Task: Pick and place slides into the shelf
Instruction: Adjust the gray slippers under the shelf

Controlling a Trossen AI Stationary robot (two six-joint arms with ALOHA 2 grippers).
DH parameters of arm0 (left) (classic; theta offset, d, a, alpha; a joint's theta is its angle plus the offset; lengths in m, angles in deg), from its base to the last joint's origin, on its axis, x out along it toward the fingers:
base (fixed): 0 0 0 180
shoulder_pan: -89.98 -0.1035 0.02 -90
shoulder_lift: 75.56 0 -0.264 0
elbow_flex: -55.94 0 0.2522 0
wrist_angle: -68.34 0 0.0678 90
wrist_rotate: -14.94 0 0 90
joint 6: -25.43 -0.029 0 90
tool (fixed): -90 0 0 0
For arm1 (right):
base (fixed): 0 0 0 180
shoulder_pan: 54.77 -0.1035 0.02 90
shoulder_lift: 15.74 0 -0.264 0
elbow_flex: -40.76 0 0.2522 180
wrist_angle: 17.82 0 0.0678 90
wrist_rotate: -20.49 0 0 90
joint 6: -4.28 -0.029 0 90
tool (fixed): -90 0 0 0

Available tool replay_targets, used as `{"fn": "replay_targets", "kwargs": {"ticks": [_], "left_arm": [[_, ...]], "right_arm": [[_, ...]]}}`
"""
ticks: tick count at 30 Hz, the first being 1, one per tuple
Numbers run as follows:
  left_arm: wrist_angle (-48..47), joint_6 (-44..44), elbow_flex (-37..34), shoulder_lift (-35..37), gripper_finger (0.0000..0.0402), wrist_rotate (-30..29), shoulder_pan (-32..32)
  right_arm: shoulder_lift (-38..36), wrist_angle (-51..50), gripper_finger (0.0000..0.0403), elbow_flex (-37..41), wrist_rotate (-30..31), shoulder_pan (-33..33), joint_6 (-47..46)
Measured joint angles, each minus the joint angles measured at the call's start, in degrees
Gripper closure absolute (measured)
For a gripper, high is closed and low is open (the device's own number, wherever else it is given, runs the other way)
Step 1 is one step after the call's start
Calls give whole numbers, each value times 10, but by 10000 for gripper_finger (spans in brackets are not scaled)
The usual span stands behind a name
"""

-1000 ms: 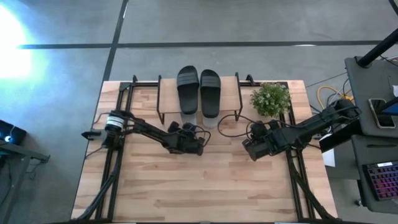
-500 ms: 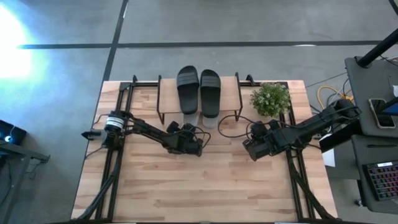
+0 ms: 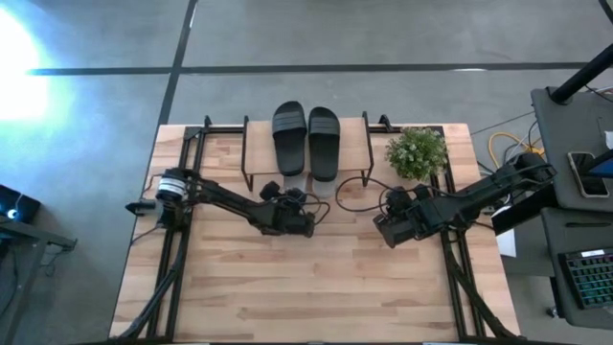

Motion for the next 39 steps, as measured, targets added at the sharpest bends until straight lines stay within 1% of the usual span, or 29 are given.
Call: {"fn": "replay_targets", "kwargs": {"ticks": [3,6,9,11,13,15,18,20,22,25,31,34,39], "left_arm": [[5,-4,4,13,402,-4,0],[4,-7,8,44,402,-9,9],[-34,9,4,82,402,-13,26],[-81,64,-6,99,402,-13,38],[-134,156,-24,113,402,-8,49],[-159,262,-49,117,402,2,56],[-144,372,-91,115,402,21,57],[-87,409,-115,116,402,23,57],[-40,417,-135,117,402,17,57],[12,407,-148,108,402,1,56],[13,405,-154,58,402,3,45],[41,405,-153,36,402,13,34],[60,400,-146,23,402,15,12]], "right_arm": [[0,0,394,0,0,0,0],[0,1,394,1,0,0,0],[0,1,394,1,0,0,-13],[0,0,394,2,0,0,-17],[0,1,394,2,0,0,-18],[0,1,394,2,0,0,-19],[0,1,394,2,2,0,-19],[0,1,394,2,7,0,-19],[0,0,394,2,9,0,-19],[0,1,394,2,10,0,-19],[0,1,394,2,11,0,-19],[0,1,394,2,11,0,-19],[0,1,394,2,11,0,-16]]}}
